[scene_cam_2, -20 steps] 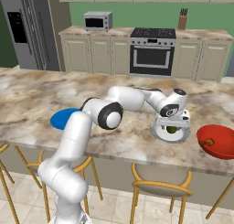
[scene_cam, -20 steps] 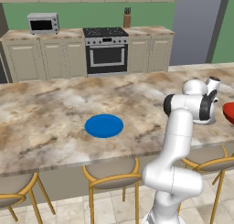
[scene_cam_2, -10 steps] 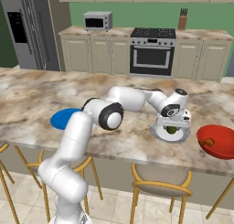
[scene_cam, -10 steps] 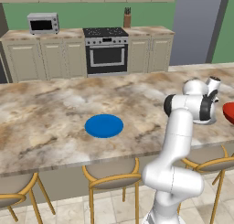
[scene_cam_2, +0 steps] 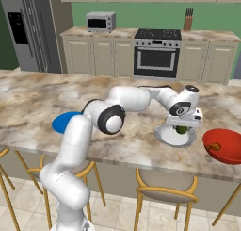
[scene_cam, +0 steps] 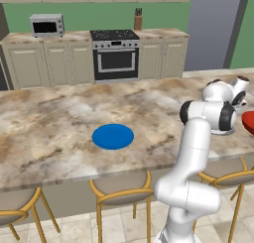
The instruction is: Pick the chicken drumstick and lime from their plates and place them in the bowl. Then put the bowl in the fridge.
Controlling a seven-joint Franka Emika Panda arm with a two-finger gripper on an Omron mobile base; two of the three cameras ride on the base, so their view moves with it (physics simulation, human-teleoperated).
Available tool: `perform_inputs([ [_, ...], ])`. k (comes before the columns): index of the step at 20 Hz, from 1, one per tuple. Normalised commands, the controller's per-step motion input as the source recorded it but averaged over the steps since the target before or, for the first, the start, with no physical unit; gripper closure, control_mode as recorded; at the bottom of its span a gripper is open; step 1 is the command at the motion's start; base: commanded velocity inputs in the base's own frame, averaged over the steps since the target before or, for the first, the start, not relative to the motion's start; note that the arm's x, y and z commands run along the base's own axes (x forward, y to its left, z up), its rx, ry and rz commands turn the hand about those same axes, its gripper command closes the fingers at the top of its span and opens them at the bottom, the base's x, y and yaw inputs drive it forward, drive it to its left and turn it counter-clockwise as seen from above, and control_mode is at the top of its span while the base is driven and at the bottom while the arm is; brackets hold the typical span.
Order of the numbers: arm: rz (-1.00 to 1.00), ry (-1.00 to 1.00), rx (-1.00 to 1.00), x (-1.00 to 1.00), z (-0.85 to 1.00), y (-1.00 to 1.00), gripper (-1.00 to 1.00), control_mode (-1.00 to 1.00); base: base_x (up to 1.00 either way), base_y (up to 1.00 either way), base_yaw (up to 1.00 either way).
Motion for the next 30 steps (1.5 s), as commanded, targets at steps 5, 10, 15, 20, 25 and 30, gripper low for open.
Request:
perform_inputs([
  [5,-0.15,0.00,0.00,-0.33,0.43,-0.29,1.00,-1.00,0.00,0.00,0.00],
  [10,-0.20,0.00,-0.02,-0.29,0.37,-0.32,1.00,-1.00,0.00,0.00,0.00],
  [15,-0.16,0.00,-0.07,-0.14,0.22,-0.45,1.00,-1.00,0.00,0.00,0.00],
  [20,-0.19,0.00,-0.11,-0.01,0.01,-0.60,1.00,-1.00,0.00,0.00,0.00],
  [25,-0.16,0.00,-0.06,0.00,0.00,-0.68,1.00,-1.00,0.00,0.00,0.00],
  [30,-0.12,0.01,0.00,0.00,0.00,-0.64,1.00,-1.00,0.00,0.00,0.00],
])
